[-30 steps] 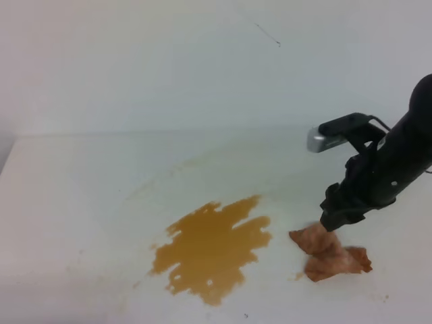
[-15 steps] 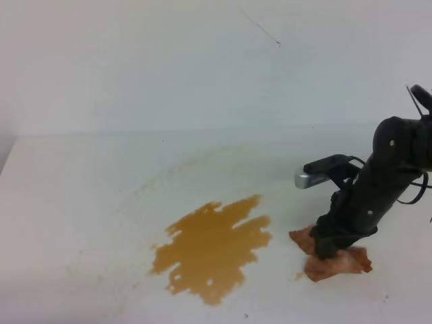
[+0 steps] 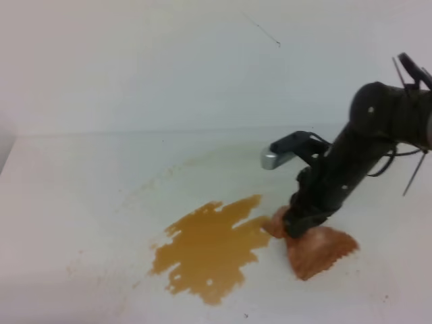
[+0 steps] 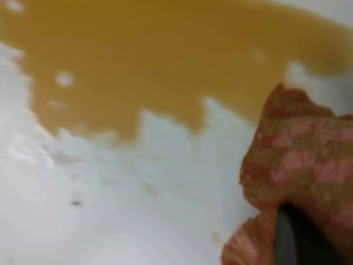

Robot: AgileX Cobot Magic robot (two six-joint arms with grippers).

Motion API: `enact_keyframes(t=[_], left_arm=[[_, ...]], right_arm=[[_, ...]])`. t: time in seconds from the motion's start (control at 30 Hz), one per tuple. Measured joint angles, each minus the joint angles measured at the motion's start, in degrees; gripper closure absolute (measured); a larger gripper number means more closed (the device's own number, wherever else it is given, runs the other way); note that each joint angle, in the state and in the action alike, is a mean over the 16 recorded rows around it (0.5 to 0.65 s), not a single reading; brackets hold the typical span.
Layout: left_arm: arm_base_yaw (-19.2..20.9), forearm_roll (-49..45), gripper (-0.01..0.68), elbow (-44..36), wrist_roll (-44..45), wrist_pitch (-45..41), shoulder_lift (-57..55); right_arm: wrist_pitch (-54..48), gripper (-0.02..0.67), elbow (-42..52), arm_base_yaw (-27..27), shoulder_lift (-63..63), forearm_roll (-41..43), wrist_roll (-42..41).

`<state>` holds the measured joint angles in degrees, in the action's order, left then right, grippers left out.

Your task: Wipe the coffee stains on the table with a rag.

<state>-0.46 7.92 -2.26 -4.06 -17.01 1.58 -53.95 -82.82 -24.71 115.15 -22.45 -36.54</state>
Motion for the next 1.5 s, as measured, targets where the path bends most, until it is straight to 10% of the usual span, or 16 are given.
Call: enact_keyframes(t=[0.43,1.0,1.5], left_arm=[[0.0,0.0,0.672,0.0,0.0,0.0,0.0],[0.0,0.0,0.672,0.0,0.0,0.0,0.0],[0.0,0.0,0.672,0.0,0.0,0.0,0.0]], right_arm=[[1.3,0.615,-6.6,-14.0,0.0,-0.7,-4.3],[1.1,0.227,-7.3,-16.2,-0.8,-2.5,-10.5],[5.5,0.345,-7.3,-16.2,5.1,1.6,-10.7]])
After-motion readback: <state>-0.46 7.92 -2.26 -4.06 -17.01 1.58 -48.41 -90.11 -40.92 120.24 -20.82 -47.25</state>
